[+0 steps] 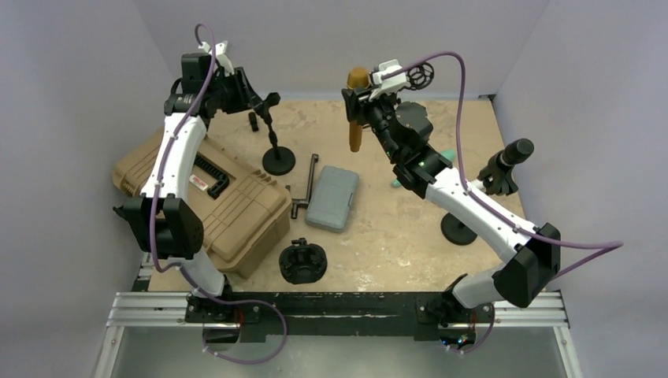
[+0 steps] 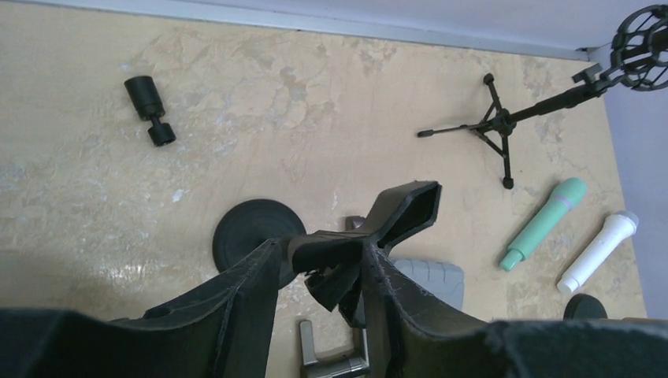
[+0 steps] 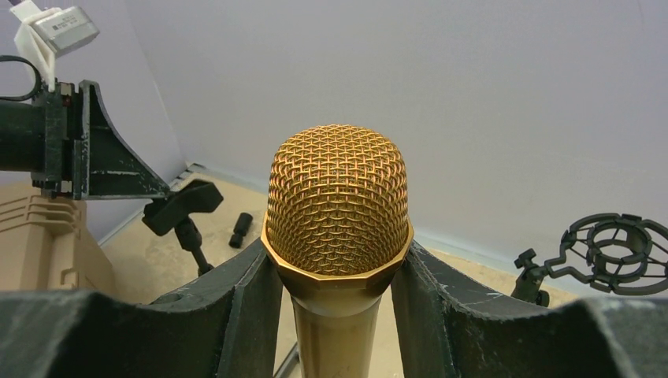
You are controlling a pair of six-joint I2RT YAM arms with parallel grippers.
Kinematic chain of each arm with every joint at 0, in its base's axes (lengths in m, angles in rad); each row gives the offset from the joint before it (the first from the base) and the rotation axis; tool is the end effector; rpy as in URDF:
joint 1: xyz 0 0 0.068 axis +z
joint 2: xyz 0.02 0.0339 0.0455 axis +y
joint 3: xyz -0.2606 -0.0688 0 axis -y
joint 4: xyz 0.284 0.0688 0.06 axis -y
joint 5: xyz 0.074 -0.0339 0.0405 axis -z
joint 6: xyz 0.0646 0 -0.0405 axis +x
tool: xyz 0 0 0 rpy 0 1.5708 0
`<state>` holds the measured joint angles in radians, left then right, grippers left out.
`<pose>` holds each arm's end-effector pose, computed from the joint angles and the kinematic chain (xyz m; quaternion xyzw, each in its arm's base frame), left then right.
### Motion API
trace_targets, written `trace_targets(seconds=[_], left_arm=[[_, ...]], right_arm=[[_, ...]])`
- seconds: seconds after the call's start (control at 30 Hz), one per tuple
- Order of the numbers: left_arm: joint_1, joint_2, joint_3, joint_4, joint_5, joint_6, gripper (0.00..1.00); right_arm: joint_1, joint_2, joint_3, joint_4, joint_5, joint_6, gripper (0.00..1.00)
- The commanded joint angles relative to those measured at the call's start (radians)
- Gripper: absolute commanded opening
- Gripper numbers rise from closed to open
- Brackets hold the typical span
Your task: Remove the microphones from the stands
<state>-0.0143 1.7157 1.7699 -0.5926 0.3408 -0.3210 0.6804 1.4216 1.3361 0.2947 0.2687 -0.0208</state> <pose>0.4534 -0.0281 0.3775 -0.0482 0.8598 -0.2266 0.4550 0.3238 0.2400 0.4350 -0.1165 0.6215 0.1696 0.7559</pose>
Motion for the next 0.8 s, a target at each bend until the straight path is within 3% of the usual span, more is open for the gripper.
trace_targets(seconds=[0.0,0.2,0.5,0.63,0.77], left_arm=[[-0.002,0.044,-0.057,-0.045,-0.068,0.040,0.40],[-0.020,0.059,-0.112,-0.041,-0.115,0.042,0.40],[-0.024,0.051,-0.037,-0.093,-0.133,0.034,0.42],[-0.023,-0.023,0.011,-0.123,-0.130,0.028,0.53],[-0.043,-0.153,0.020,-0.114,-0.125,-0.001,0.64]], right_arm=[[0.001,-0.018,-0.007,0.052,-0.020,0.012,0.00],[-0.001,-0.020,-0.027,0.055,-0.021,0.012,0.00],[-0.001,-0.016,-0.023,0.015,-0.011,0.013,0.00],[0.000,0.010,-0.002,-0.036,0.075,0.052,0.00],[-0.007,0.055,-0.009,-0.100,0.273,0.142,0.00]])
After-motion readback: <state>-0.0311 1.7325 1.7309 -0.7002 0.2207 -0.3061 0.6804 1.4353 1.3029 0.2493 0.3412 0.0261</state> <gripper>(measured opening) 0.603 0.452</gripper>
